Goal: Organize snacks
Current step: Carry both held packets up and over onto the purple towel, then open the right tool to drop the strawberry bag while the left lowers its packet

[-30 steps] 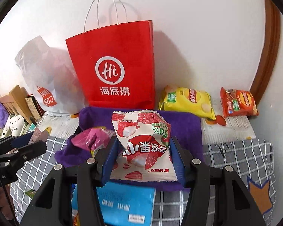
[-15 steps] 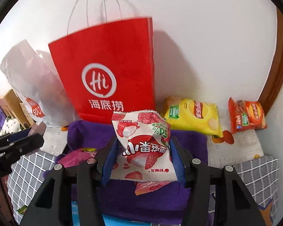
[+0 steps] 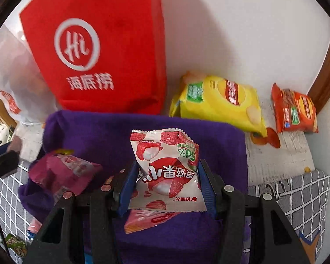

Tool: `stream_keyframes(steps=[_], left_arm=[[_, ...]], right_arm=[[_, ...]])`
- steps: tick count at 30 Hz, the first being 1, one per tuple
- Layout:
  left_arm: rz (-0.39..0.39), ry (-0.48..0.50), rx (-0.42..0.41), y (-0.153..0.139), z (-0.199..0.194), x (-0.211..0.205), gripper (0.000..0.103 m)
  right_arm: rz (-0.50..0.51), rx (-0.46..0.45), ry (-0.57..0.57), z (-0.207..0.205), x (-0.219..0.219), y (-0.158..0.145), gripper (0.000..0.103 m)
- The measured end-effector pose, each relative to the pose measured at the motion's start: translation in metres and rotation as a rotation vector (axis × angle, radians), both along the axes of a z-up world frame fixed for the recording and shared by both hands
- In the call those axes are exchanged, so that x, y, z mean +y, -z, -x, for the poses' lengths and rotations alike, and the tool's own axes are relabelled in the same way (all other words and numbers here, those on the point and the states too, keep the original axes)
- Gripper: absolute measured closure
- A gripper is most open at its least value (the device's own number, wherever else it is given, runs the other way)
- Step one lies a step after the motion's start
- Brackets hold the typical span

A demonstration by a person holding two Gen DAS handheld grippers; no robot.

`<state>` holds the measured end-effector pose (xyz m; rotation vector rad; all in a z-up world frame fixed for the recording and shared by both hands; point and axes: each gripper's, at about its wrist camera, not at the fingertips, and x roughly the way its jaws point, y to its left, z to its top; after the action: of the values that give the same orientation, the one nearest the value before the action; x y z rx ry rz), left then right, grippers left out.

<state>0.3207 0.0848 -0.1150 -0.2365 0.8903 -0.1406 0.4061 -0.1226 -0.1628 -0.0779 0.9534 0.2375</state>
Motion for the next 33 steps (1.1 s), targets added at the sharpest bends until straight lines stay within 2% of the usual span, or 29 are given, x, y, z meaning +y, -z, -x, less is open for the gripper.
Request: stream_keyframes(steps=[5,19,24,33], left_arm=[[0.007,-0.003,-0.009,-0.002,0.0,0.001,0.051],[0.006,-0.021,0.002,0.0,-0.002,0.005,0.051],[0.006,-0.019,0.015,0.003,-0.004,0.001,0.051],[-0.005,-0.004,0.016,0.005,-0.005,-0.007,0.051]], right_arm=[[0.002,0.056,0.009,-0.007,-0.001,0.015,0.049],[0.001,0.067,0.009,-0.006,0.002,0.014,0.046],[0.032,0.056,0.01,-0.005,0.005,0.013,0.043],[0.01,0.062,-0.007,-0.003,0.007,0.009,0.041]])
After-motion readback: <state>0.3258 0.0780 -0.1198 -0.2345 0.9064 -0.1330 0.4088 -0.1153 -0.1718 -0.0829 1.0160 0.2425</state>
